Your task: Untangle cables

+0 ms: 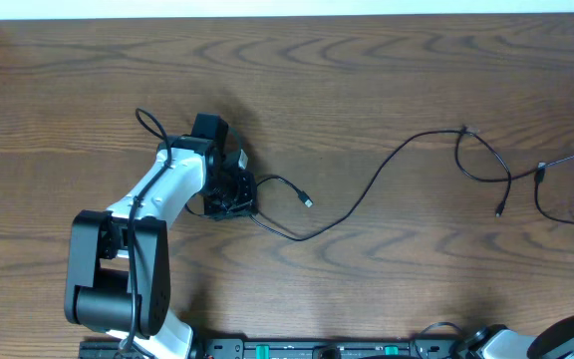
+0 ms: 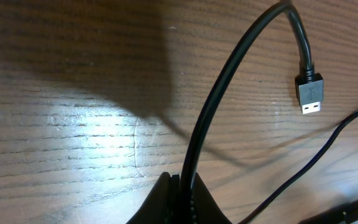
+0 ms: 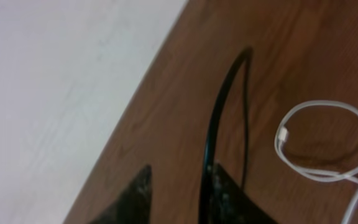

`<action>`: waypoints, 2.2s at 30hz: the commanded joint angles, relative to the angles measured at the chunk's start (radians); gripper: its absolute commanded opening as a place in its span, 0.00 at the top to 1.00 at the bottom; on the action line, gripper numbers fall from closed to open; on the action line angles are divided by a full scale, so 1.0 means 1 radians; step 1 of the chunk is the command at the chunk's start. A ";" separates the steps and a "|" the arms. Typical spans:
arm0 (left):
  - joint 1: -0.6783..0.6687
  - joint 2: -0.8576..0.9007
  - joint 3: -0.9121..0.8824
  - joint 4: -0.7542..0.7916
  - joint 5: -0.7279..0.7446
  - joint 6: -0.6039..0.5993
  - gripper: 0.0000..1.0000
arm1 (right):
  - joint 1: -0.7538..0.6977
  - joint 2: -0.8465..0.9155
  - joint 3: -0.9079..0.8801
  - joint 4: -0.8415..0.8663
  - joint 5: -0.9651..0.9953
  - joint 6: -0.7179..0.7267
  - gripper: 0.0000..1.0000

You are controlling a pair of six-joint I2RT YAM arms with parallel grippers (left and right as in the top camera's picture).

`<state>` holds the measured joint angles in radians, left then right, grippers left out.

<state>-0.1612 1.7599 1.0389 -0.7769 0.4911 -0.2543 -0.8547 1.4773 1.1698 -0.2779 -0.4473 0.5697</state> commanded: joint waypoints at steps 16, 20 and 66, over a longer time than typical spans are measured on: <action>-0.002 0.004 -0.003 0.000 -0.012 0.009 0.92 | 0.323 0.031 0.007 -0.293 0.001 -0.396 0.43; -0.002 0.004 -0.003 -0.003 -0.012 0.009 0.92 | 0.471 0.081 0.006 -0.323 0.144 -0.562 0.41; -0.002 0.004 -0.003 -0.013 -0.013 0.010 0.92 | 0.652 0.300 0.016 -0.284 0.365 -0.696 0.99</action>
<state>-0.1612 1.7599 1.0389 -0.7849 0.4911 -0.2543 -0.1951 1.8935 1.1732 -0.5781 -0.0887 -0.1619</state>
